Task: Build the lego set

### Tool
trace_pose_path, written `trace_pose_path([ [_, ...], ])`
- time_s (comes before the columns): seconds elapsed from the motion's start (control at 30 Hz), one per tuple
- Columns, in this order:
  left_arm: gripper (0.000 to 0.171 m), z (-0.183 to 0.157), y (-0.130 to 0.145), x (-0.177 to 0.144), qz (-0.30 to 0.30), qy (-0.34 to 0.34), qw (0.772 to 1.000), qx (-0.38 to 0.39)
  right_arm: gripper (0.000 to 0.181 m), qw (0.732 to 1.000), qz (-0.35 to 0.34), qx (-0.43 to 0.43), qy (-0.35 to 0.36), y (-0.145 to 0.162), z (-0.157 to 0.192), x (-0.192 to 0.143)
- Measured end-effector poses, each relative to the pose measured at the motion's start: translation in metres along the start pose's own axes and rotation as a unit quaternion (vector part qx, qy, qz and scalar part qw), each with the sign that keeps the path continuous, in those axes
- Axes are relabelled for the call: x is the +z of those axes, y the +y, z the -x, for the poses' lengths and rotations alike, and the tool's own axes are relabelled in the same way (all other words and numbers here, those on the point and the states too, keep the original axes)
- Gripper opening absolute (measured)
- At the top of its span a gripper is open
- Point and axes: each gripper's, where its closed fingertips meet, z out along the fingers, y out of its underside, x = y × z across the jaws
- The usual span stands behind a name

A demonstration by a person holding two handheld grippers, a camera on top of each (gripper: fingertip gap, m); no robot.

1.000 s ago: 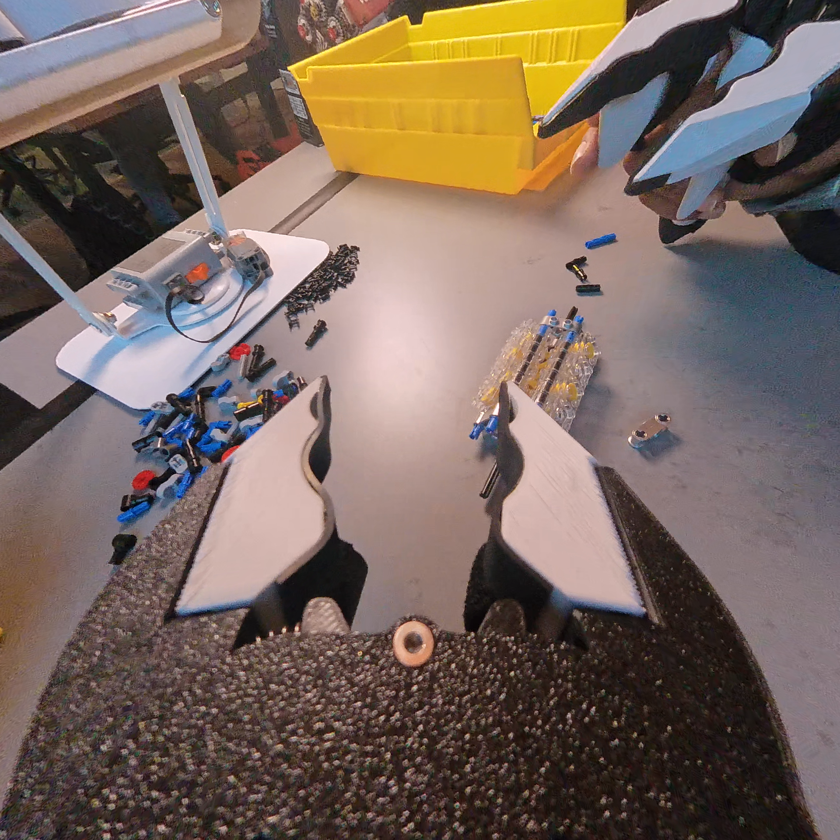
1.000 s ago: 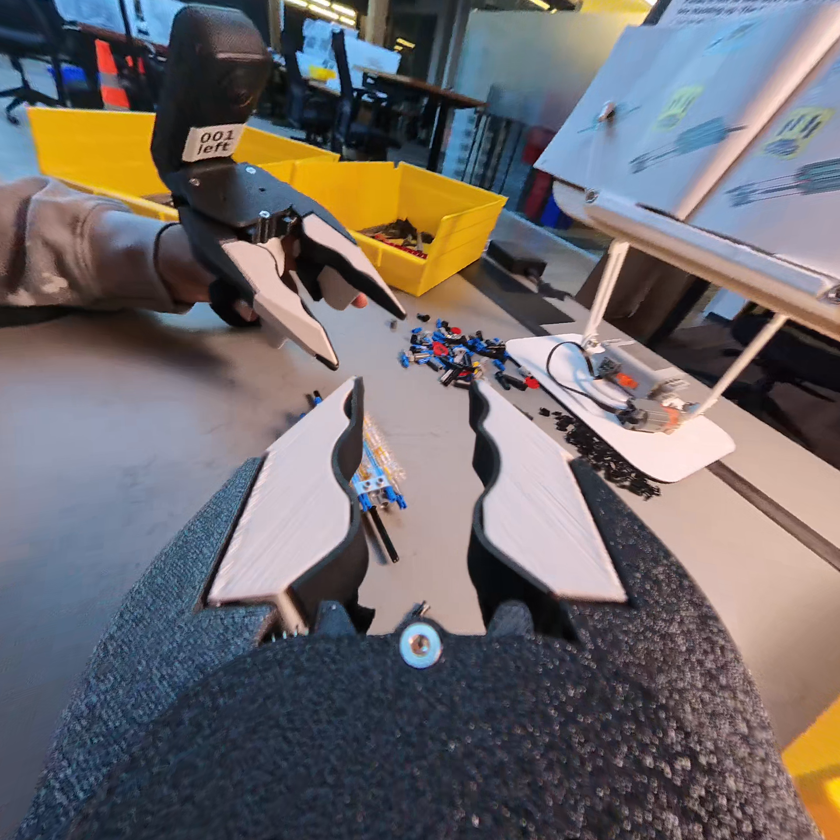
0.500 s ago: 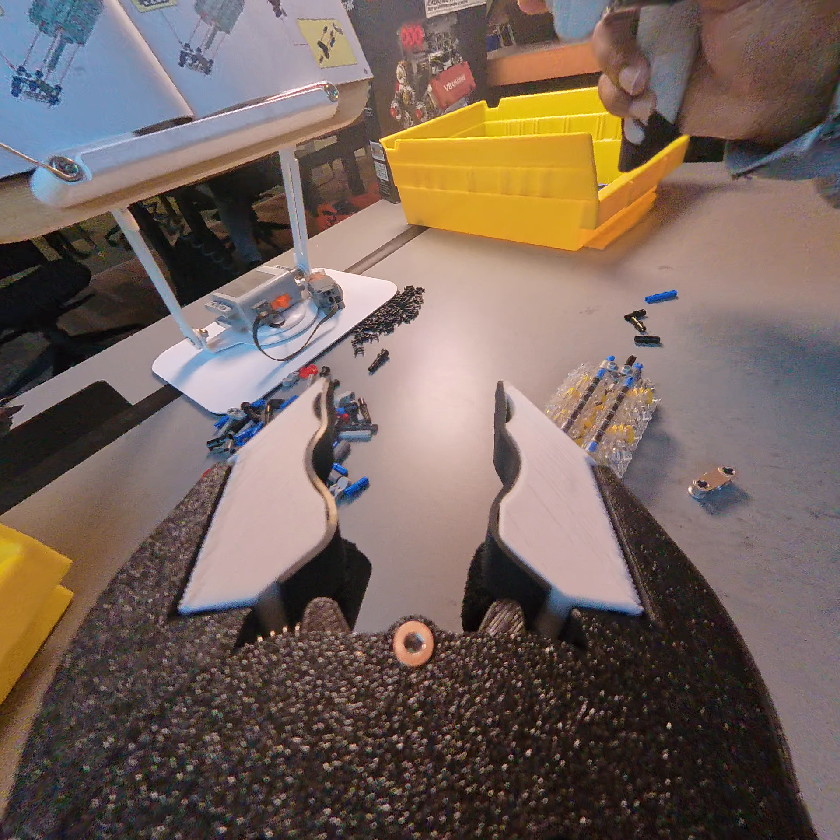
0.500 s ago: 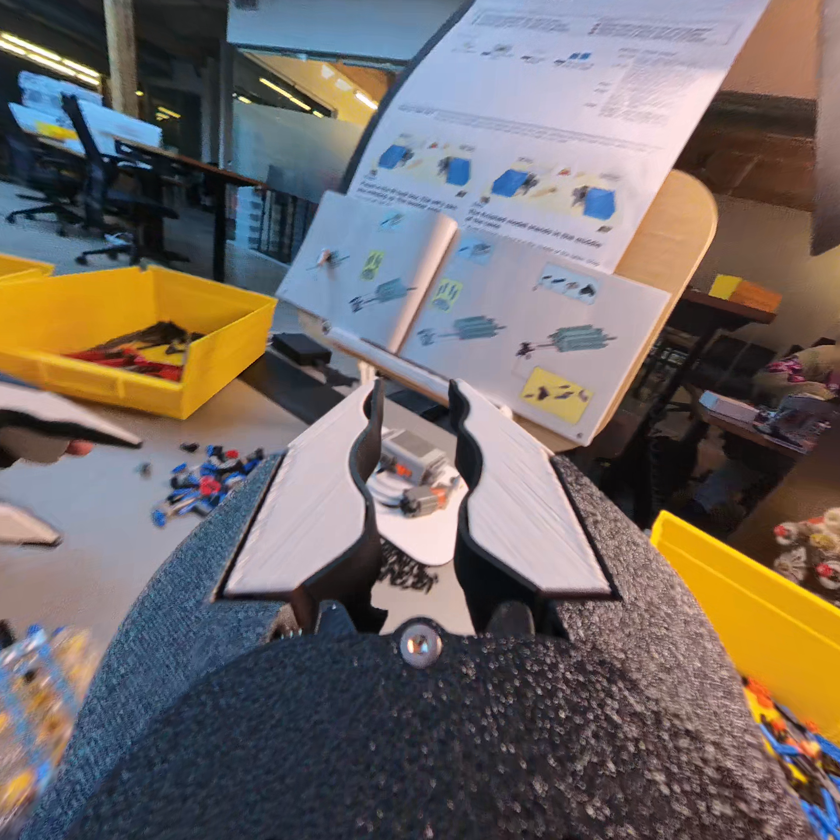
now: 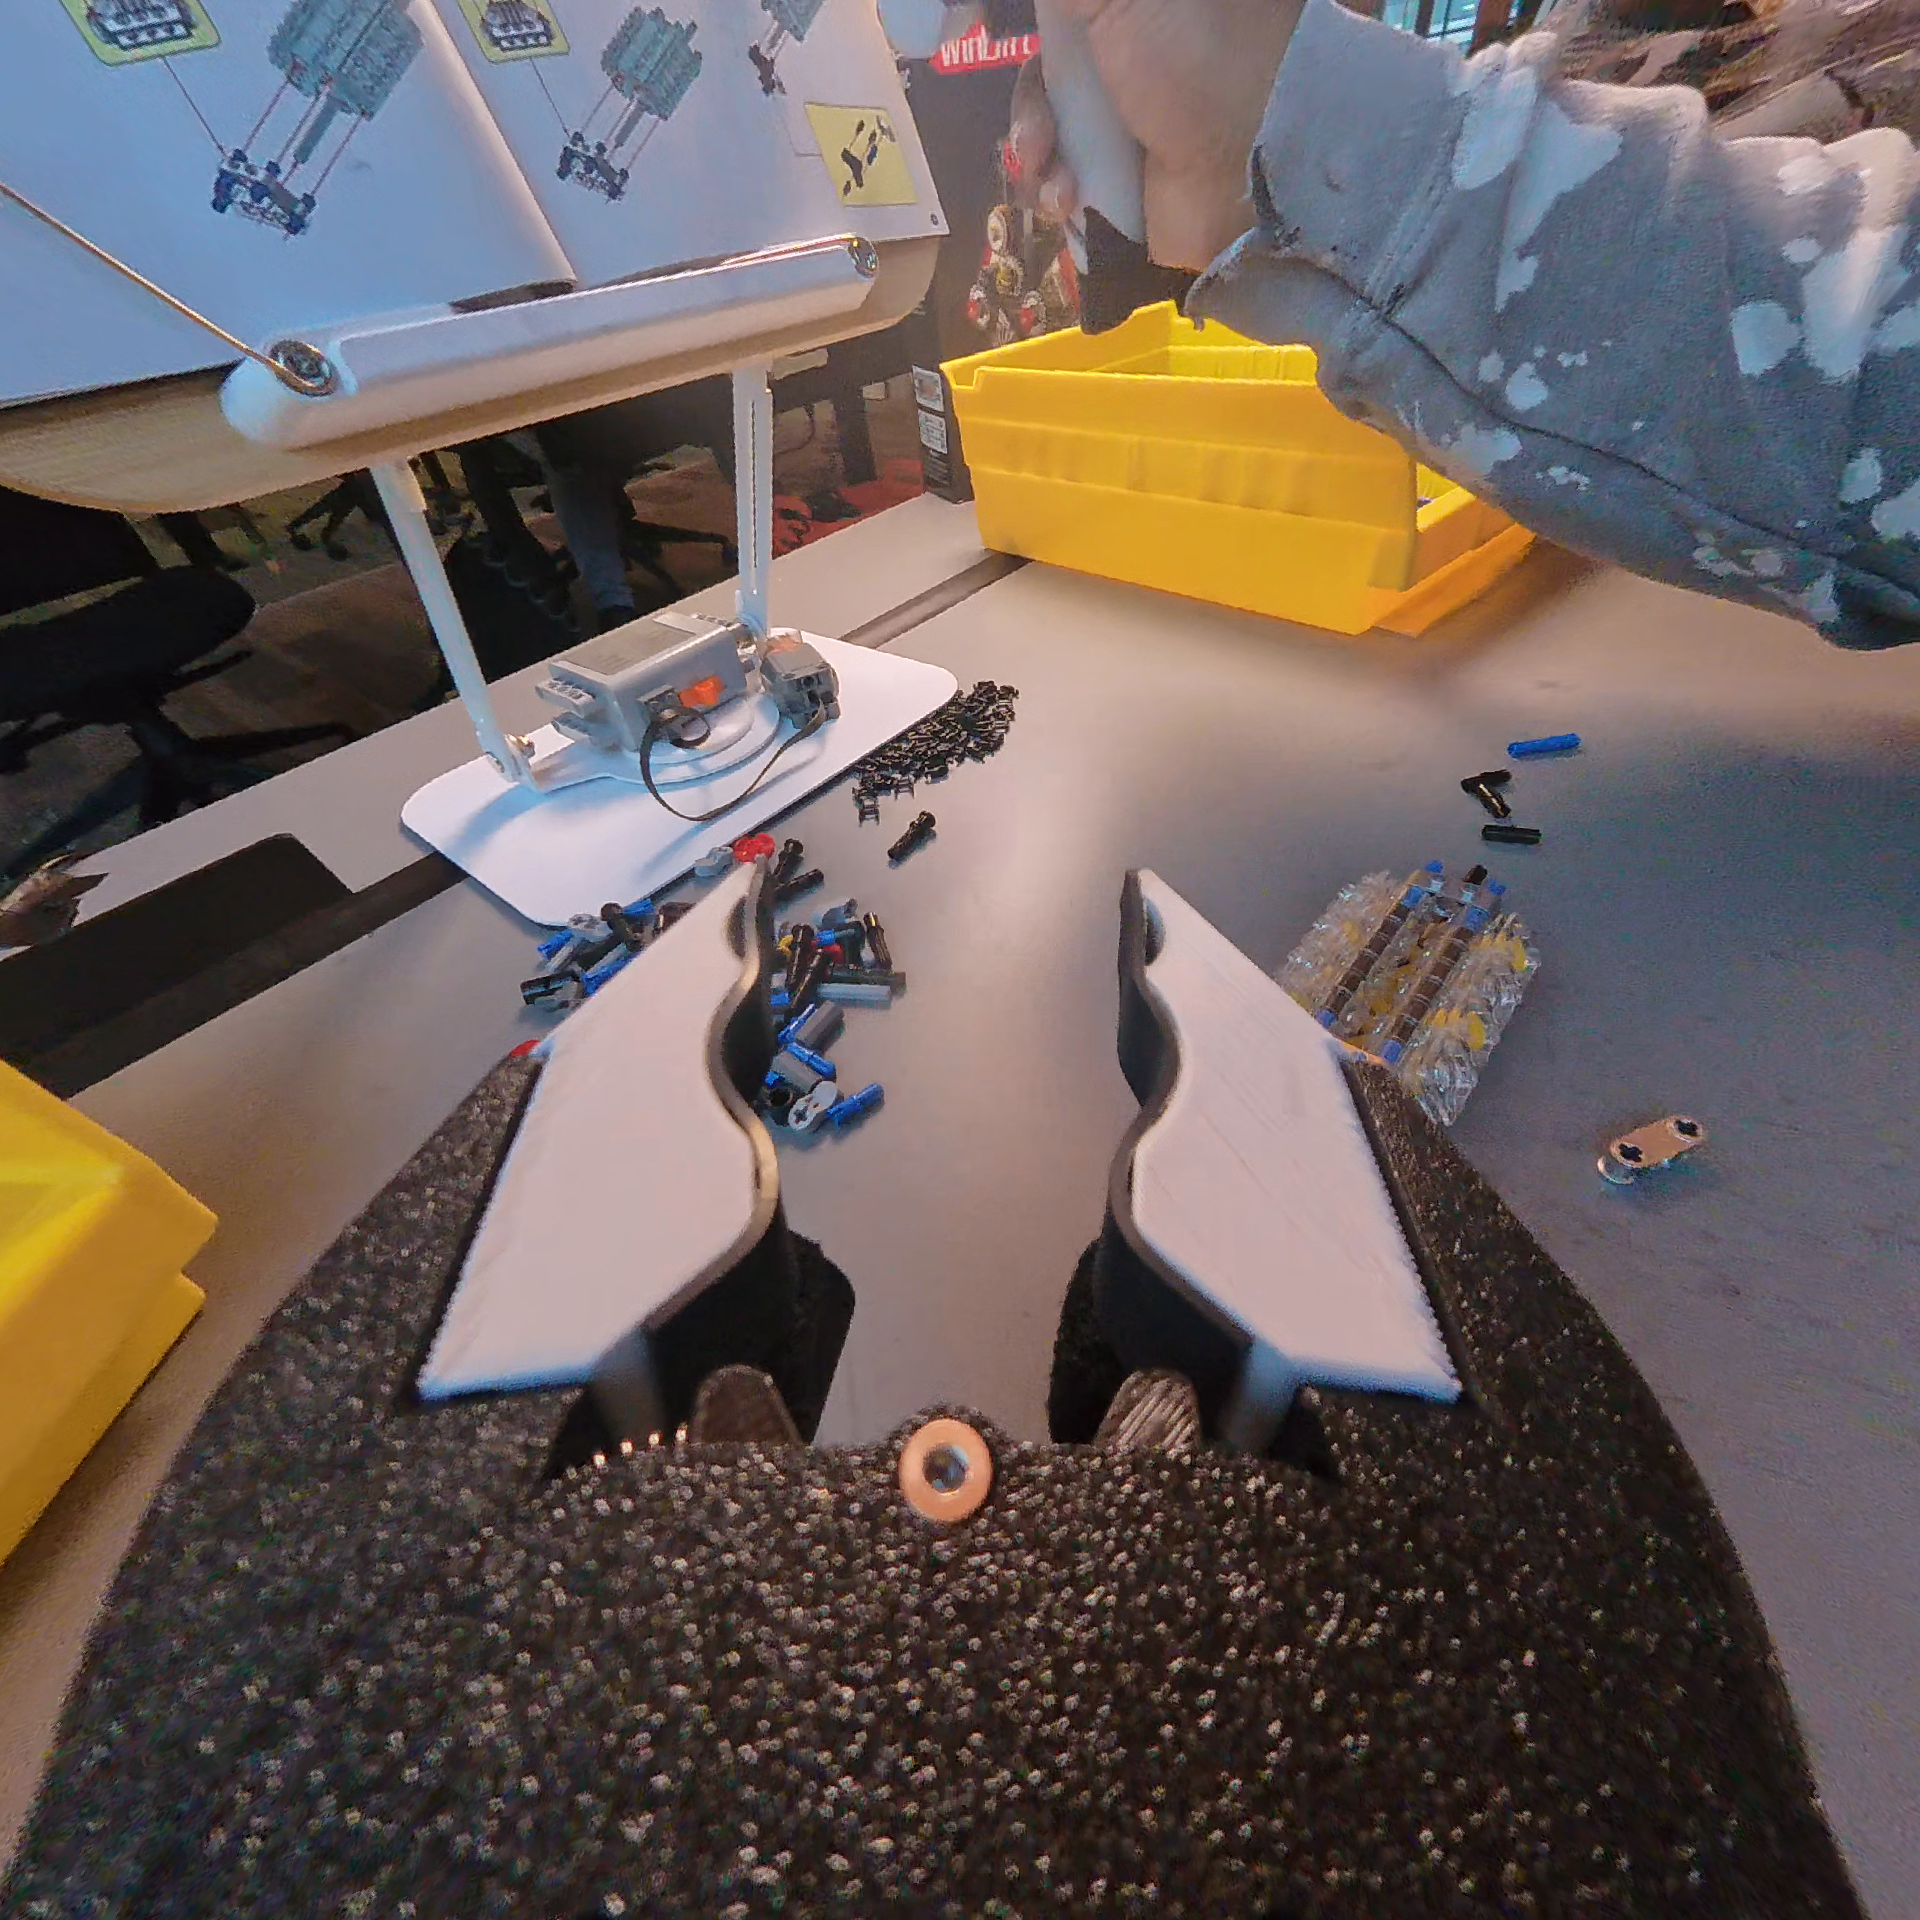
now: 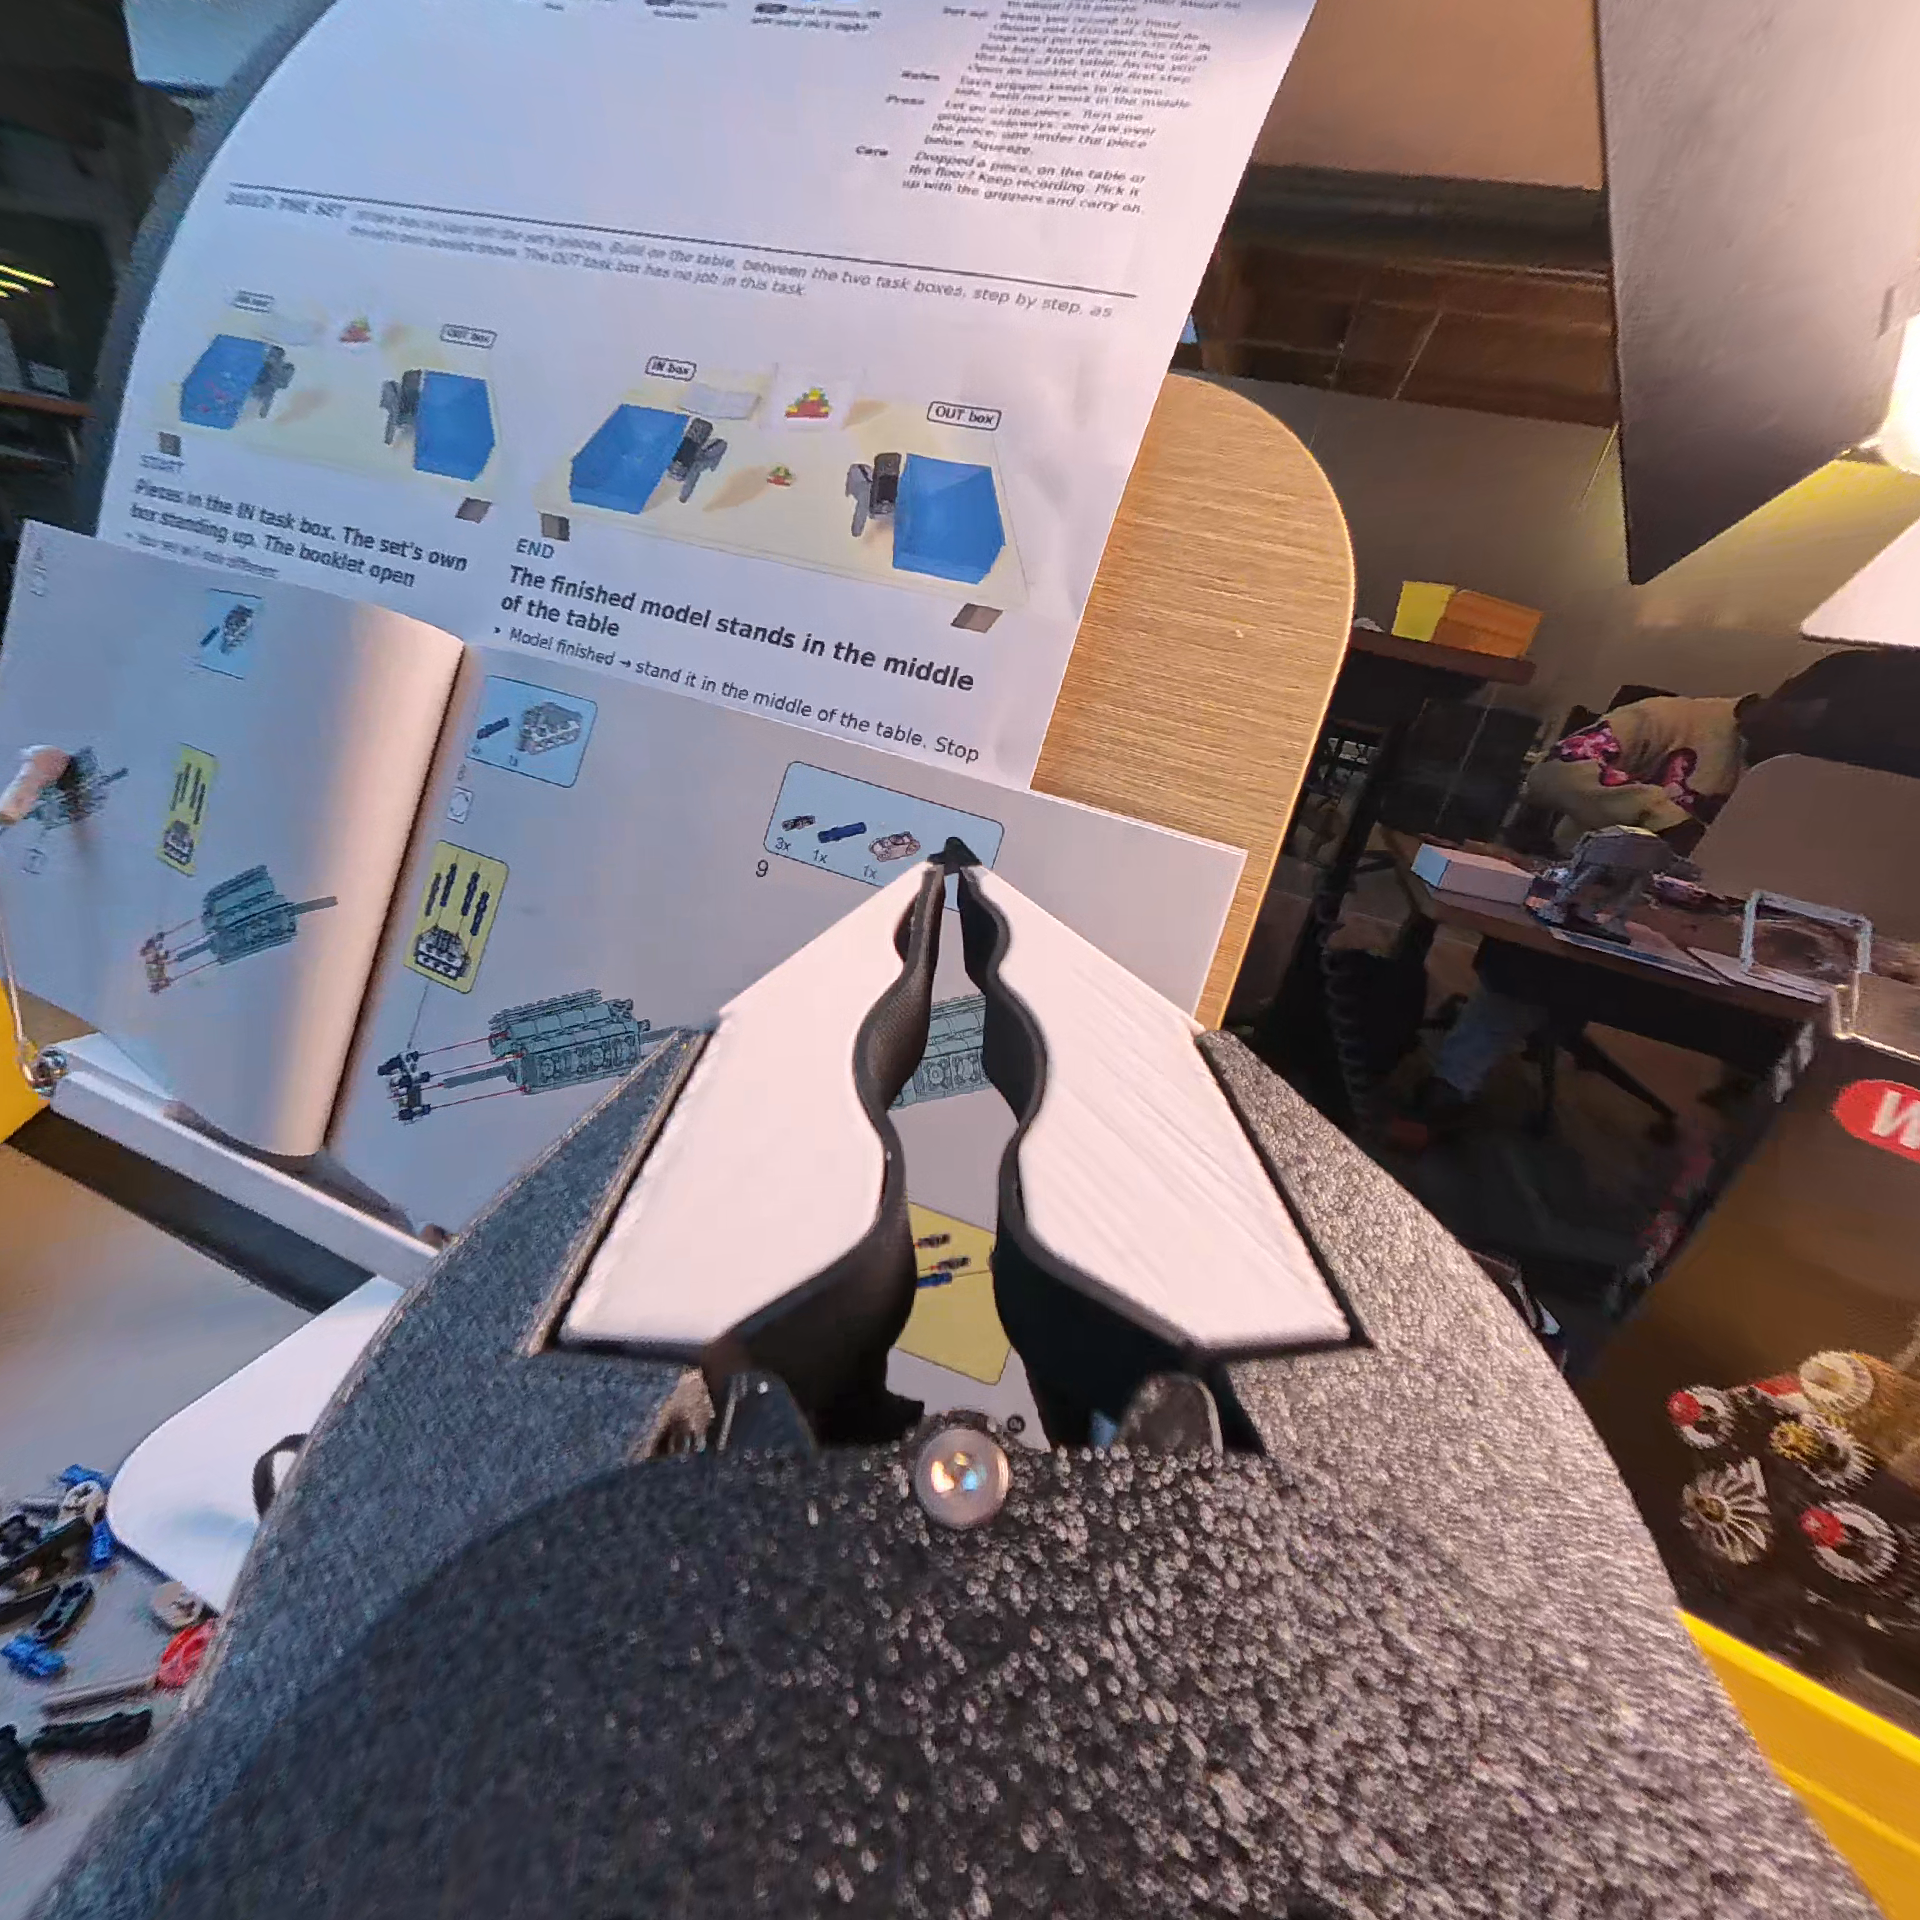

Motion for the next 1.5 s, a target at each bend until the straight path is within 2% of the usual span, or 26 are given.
trace_pose_path([
  [0.37,0.065,-0.001,0.002,0.002,0.007,0.008,1.0,-0.004,0.003,1.0,0.018,-0.009,-0.009,0.008,-0.001,0.005],
  [0.47,0.065,-0.002,0.002,0.001,0.006,0.007,1.0,0.003,0.01,0.999,0.025,0.002,-0.026,0.009,0.017,-0.009],
  [0.57,0.063,0.0,0.003,0.003,0.013,0.002,1.0,0.001,0.016,0.997,0.013,0.002,-0.078,0.003,0.065,-0.045],
  [0.7,0.061,0.002,0.003,0.002,0.011,-0.001,1.0,-0.005,0.024,0.987,0.019,0.0,-0.16,0.007,0.133,-0.117],
  [0.83,0.06,0.002,0.0,0.0,0.004,-0.007,1.0,-0.009,0.033,0.978,0.041,0.026,-0.205,0.026,0.172,-0.184],
  [0.9,0.064,0.005,0.0,0.001,0.002,-0.021,1.0,-0.004,0.042,0.977,0.047,0.047,-0.202,0.034,0.176,-0.204],
  [0.97,0.067,0.007,-0.004,0.0,-0.007,-0.036,0.999,0.002,0.059,0.981,0.05,0.053,-0.181,0.043,0.17,-0.216],
  [1.1,0.066,-0.001,-0.019,-0.007,-0.027,-0.031,0.999,0.002,0.08,0.986,0.062,0.051,-0.147,0.061,0.152,-0.218],
  [1.33,0.068,-0.007,-0.034,-0.013,-0.065,-0.023,0.998,0.002,0.078,0.986,0.053,0.015,-0.157,0.072,0.159,-0.217],
  [1.5,0.056,-0.003,-0.035,-0.013,-0.081,-0.018,0.996,-0.016,0.076,0.987,0.058,0.014,-0.152,0.079,0.158,-0.214],
])
